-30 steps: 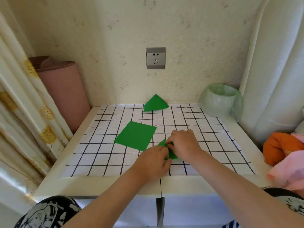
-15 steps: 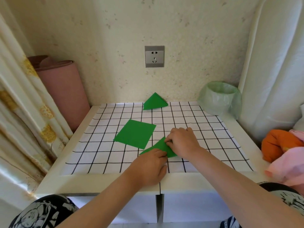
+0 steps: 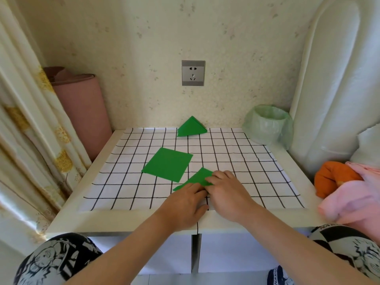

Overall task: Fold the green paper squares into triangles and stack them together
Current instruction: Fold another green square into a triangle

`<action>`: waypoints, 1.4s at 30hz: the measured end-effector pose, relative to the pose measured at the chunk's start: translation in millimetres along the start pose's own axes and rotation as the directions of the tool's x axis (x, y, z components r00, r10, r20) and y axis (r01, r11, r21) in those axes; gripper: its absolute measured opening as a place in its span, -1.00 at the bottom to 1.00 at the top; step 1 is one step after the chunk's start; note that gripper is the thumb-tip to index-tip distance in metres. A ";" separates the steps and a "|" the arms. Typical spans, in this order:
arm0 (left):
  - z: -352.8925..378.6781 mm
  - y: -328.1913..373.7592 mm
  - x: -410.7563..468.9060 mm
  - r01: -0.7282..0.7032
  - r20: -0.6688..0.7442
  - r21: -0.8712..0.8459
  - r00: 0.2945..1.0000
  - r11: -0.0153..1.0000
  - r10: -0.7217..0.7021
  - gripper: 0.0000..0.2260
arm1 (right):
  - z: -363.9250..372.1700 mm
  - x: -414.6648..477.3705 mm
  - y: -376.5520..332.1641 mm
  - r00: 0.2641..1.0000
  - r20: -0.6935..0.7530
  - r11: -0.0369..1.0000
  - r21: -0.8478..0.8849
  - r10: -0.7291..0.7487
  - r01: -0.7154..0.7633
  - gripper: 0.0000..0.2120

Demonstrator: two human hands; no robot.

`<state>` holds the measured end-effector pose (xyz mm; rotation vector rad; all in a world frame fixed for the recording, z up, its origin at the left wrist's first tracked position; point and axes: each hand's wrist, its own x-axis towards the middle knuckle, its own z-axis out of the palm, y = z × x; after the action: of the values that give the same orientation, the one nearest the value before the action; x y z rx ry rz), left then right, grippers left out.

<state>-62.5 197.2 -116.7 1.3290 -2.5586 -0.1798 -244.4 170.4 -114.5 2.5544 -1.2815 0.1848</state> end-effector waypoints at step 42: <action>-8.3 9.3 -11.9 0.067 -0.083 0.048 0.995 0.997 -0.063 -0.56 | 10.2 -21.2 -14.3 0.980 -0.055 0.977 0.105 0.192 -0.185 -0.58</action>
<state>-60.9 212.3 -108.6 1.4090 -2.4704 -0.0714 -245.7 191.7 -132.0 2.4822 -1.5251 0.3760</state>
